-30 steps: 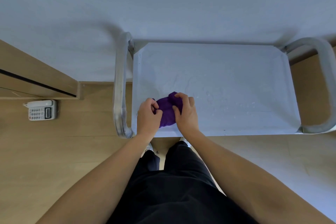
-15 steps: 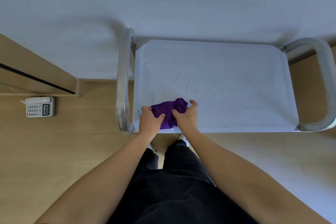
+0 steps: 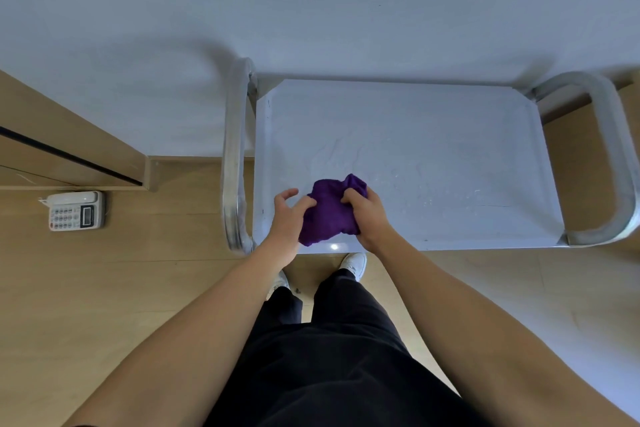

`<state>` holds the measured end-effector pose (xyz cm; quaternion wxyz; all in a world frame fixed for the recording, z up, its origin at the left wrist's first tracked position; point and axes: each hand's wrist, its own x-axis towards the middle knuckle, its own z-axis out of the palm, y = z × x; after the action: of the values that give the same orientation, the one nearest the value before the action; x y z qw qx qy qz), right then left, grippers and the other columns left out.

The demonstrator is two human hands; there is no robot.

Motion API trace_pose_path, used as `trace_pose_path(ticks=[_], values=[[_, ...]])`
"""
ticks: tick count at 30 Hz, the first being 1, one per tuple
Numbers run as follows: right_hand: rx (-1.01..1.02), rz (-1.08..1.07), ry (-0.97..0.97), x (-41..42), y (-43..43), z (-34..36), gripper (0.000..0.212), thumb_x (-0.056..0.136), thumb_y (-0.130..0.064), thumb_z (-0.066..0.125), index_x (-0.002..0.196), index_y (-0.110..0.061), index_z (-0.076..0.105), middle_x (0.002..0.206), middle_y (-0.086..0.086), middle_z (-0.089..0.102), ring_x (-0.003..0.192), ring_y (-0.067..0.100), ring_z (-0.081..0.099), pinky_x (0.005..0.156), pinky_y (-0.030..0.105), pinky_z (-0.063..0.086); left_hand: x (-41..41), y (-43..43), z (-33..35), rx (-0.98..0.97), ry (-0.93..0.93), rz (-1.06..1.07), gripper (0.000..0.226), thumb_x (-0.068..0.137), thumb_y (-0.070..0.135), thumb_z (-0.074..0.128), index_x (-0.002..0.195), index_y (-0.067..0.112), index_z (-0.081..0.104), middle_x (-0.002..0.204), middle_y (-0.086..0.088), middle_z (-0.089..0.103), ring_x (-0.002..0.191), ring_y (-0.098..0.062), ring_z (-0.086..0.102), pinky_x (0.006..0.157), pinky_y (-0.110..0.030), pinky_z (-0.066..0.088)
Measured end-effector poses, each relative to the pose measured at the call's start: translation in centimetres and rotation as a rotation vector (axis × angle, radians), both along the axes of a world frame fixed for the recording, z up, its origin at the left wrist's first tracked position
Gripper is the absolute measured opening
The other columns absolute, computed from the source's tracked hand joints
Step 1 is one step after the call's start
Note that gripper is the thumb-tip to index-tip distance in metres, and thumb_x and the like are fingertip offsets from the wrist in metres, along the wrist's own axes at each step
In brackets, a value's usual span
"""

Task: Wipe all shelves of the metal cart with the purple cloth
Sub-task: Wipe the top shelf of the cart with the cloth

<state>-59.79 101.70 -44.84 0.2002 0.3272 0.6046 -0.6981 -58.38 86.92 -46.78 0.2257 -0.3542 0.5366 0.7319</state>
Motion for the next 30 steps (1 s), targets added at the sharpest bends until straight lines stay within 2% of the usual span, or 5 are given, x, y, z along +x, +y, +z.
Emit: trace_pose_path(ticks=[5,10,17,25,30], values=[[0.546,0.255,0.214,0.7,0.4,-1.0,0.046,0.086,-0.008,0.058,0.127,-0.027,0.048,0.113,0.001,0.057,0.098,0.015,0.06,0.064,0.008,0.048,0.3,-0.4,-0.6,-0.445,0.253,-0.088,0.046,0.083,0.007,0.069,0.116,0.03,0.047,0.107,-0.004,0.057,0.091,-0.015,0.061,0.066,-0.022,0.055],[1.084,0.528,0.312,2.5,-1.2,-2.3,0.057,0.088,-0.008,0.053,0.142,-0.02,0.042,0.147,0.01,0.035,0.136,0.03,0.034,0.106,0.045,0.041,2.1,-0.7,-0.8,-0.802,0.26,-0.402,0.052,0.088,0.008,0.06,0.135,0.017,0.04,0.134,-0.008,0.041,0.115,-0.021,0.052,0.094,-0.033,0.05],[1.257,0.96,0.294,4.0,-2.7,-5.8,0.05,0.103,-0.047,0.028,0.152,-0.037,0.024,0.164,0.008,0.011,0.151,0.032,0.002,0.122,0.05,0.002,7.1,-2.8,-0.9,-1.226,0.309,-0.962,0.047,0.093,0.02,0.052,0.138,0.01,0.042,0.151,-0.012,0.026,0.14,-0.026,0.027,0.107,-0.034,0.038],[1.259,1.296,0.562,4.8,-5.5,-6.4,0.053,0.101,-0.051,0.017,0.152,-0.042,0.019,0.163,0.006,0.016,0.15,0.037,0.005,0.119,0.06,0.005,11.3,-5.5,-1.3,-1.168,0.433,-1.128,0.067,0.09,0.013,0.05,0.151,0.009,0.022,0.161,-0.008,0.007,0.15,-0.022,0.005,0.114,-0.033,0.034],[1.307,1.056,0.2,1.4,-2.0,-6.5,0.051,0.103,-0.048,0.018,0.153,-0.044,0.004,0.165,-0.001,-0.004,0.151,0.031,-0.007,0.12,0.055,0.0,11.0,-6.5,-2.1,-1.126,0.471,-1.153,0.066,0.094,0.016,0.046,0.153,0.009,0.016,0.163,-0.005,-0.004,0.15,-0.018,0.001,0.11,-0.03,0.038]])
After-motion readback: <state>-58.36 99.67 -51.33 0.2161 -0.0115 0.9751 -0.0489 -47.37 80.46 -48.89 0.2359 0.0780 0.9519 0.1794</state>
